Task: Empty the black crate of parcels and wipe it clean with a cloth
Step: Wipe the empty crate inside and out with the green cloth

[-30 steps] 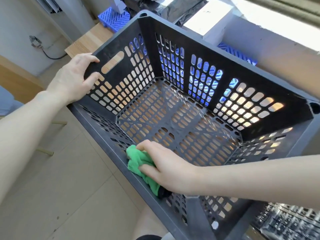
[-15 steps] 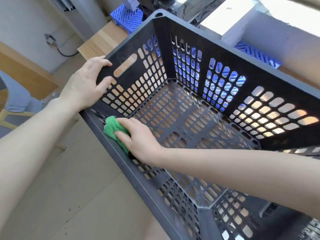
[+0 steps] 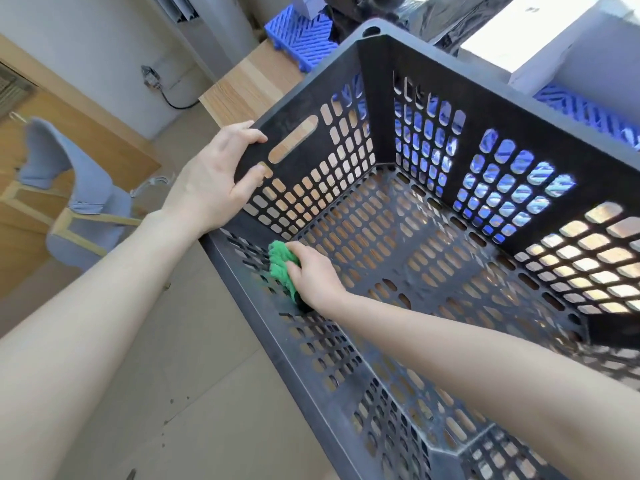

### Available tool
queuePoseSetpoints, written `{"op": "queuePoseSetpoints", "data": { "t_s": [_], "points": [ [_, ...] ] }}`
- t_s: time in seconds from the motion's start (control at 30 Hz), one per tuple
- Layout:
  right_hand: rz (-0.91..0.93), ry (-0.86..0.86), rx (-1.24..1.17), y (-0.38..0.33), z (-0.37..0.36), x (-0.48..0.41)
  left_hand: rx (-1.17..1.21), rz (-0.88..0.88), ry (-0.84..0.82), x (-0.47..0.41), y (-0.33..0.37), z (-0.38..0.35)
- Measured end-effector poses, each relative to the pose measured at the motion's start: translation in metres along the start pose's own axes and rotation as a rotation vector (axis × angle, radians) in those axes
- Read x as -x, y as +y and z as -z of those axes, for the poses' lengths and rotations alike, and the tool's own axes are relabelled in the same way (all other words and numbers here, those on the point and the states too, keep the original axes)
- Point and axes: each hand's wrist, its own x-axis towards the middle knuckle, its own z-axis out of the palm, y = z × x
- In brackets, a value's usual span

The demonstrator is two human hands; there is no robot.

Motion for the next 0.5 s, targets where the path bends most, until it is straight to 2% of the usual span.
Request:
{"op": "queuePoseSetpoints", "data": {
  "t_s": [0.27, 0.4, 0.5],
  "points": [
    [-0.215, -0.093, 0.103, 0.043, -0.008, -0.019, 0.012, 0.000, 0.007, -0.001, -0.002, -0.002],
    [-0.200, -0.029, -0.020, 0.032, -0.007, -0.014, 0.006, -0.003, 0.002, -0.001, -0.004, -0.003],
    [-0.107, 0.077, -0.218, 0.008, 0.003, 0.003, 0.011, -0.005, 0.007, -0.001, -0.006, -0.004]
  ]
}}
